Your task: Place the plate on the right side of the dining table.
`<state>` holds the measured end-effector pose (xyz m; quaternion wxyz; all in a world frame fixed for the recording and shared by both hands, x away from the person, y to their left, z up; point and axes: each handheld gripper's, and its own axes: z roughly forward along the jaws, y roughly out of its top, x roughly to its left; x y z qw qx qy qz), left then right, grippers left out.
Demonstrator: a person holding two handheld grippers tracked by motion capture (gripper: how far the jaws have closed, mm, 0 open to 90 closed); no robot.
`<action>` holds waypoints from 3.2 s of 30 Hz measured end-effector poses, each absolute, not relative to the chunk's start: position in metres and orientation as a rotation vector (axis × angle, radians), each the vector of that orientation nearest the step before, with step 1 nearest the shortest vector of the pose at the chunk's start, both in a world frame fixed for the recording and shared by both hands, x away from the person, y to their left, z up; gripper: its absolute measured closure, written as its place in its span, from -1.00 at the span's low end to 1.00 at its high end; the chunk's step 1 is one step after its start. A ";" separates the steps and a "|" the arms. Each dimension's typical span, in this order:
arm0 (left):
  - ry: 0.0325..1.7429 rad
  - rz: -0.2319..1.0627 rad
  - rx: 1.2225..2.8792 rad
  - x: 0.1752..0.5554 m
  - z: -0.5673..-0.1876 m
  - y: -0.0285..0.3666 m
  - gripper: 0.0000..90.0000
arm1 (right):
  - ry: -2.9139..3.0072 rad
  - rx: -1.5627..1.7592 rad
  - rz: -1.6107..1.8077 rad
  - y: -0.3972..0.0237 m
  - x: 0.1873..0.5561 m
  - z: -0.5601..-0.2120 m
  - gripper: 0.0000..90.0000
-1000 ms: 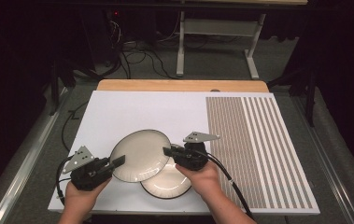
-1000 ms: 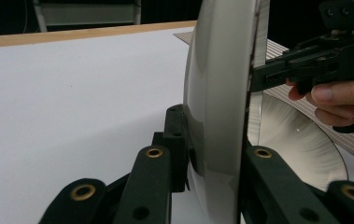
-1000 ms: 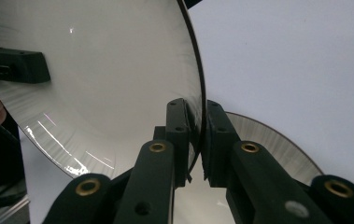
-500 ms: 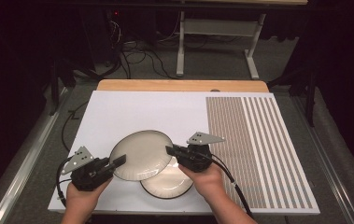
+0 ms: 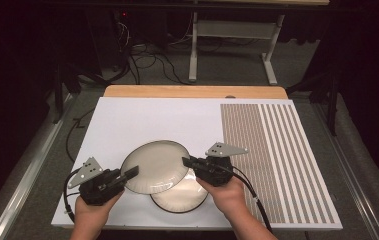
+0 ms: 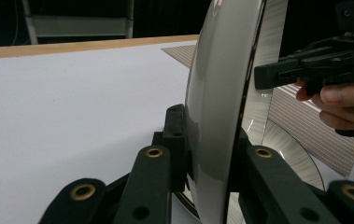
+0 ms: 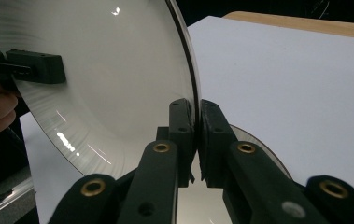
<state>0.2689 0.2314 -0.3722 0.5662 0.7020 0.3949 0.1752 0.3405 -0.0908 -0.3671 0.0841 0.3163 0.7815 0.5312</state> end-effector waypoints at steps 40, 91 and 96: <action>0.800 0.281 1.761 0.313 -0.362 0.107 0.70 | 2.137 1.039 1.493 -0.219 0.319 -0.348 0.95; 0.767 0.176 1.947 0.384 -0.360 -0.041 0.61 | 1.851 1.317 1.411 -0.346 0.317 -0.361 0.95; 0.762 0.164 1.958 0.391 -0.363 -0.053 0.61 | 1.831 1.342 1.388 -0.355 0.318 -0.364 0.95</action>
